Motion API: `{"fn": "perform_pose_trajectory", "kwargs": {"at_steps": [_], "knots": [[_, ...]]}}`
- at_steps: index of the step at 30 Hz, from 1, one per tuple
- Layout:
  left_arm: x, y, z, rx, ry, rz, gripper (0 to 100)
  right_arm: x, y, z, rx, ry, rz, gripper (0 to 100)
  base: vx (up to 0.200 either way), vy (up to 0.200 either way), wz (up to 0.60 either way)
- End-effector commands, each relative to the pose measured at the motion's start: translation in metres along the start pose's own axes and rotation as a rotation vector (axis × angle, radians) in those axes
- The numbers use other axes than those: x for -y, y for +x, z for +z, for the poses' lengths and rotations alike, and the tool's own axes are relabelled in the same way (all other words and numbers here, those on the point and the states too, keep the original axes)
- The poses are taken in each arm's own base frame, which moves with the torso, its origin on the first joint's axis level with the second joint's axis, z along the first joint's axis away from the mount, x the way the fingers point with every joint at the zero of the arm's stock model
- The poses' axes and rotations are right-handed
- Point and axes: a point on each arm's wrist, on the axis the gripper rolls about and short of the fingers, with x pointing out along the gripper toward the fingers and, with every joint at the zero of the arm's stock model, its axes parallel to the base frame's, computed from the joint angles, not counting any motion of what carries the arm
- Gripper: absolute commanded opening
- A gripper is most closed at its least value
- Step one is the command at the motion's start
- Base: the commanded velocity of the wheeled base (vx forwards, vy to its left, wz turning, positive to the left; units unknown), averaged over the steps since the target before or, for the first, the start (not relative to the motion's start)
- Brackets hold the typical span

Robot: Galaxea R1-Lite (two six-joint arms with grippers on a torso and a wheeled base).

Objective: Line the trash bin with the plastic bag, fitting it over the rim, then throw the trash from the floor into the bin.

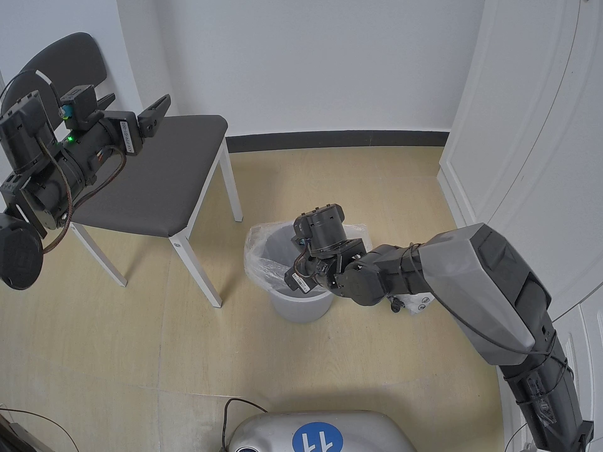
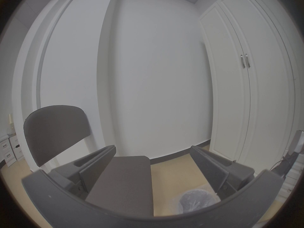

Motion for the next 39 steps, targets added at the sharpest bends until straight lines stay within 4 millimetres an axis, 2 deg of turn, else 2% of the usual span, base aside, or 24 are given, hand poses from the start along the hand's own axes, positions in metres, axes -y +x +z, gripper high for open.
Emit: {"fn": "perform_pose_trajectory", "kwargs": {"at_steps": [1,4,5,6,7,8,9,12,14,15,17,24,29,33,35,39], "knots": [[-0.002,-0.018,0.033,-0.003,-0.006,0.041,100,0.007,-0.023,0.012,0.013,0.003,-0.008,100,0.000,0.000,0.00],[-0.034,-0.062,0.042,-0.033,0.014,0.172,100,0.005,-0.035,0.021,0.029,0.014,-0.025,100,0.000,0.000,0.00],[-0.034,-0.062,0.042,-0.033,0.014,0.172,100,0.005,-0.035,0.021,0.029,0.014,-0.025,100,0.000,0.000,0.00],[-0.053,-0.094,0.053,-0.031,0.040,0.242,100,0.001,-0.040,0.024,0.028,0.020,-0.042,100,0.000,0.000,0.00],[-0.057,-0.104,0.055,-0.033,0.046,0.254,100,-0.001,-0.040,0.025,0.025,0.018,-0.045,100,0.000,0.000,0.00],[-0.057,-0.104,0.055,-0.033,0.046,0.254,100,-0.001,-0.040,0.025,0.025,0.018,-0.045,100,0.000,0.000,0.00],[-0.068,-0.137,0.063,-0.047,0.023,0.302,100,-0.002,-0.040,0.024,0.020,0.008,-0.053,100,0.000,0.000,0.00],[-0.071,-0.158,0.066,-0.051,-0.098,0.271,100,-0.004,-0.036,0.021,0.013,-0.003,-0.053,100,0.000,0.000,0.00],[-0.072,-0.158,0.067,-0.050,-0.124,0.247,100,-0.005,-0.036,0.021,0.011,-0.006,-0.052,100,0.000,0.000,0.00],[-0.072,-0.156,0.070,-0.036,-0.190,0.165,100,-0.004,-0.035,0.019,0.007,-0.022,-0.053,100,0.000,0.000,0.00],[-0.074,-0.150,0.069,-0.046,-0.215,0.115,100,-0.003,-0.033,0.019,0.006,-0.024,-0.054,100,0.000,0.000,0.00],[-0.079,-0.140,0.061,-0.081,-0.228,0.102,100,-0.007,-0.017,0.010,-0.007,-0.030,-0.050,100,0.000,0.000,0.00],[-0.078,-0.131,0.051,-0.113,-0.246,0.073,100,-0.017,0.006,-0.003,-0.041,-0.061,-0.035,100,0.000,0.000,0.00],[-0.078,-0.123,0.045,-0.114,-0.253,0.052,100,-0.022,0.013,-0.009,-0.064,-0.073,-0.011,100,0.000,0.000,0.00],[-0.075,-0.110,0.034,-0.122,-0.261,0.014,100,-0.031,0.023,-0.025,-0.108,-0.093,0.021,100,0.000,0.000,0.00],[-0.064,-0.102,0.025,-0.114,-0.274,-0.023,100,-0.035,0.028,-0.033,-0.126,-0.099,0.028,100,0.000,0.000,0.00]]}}
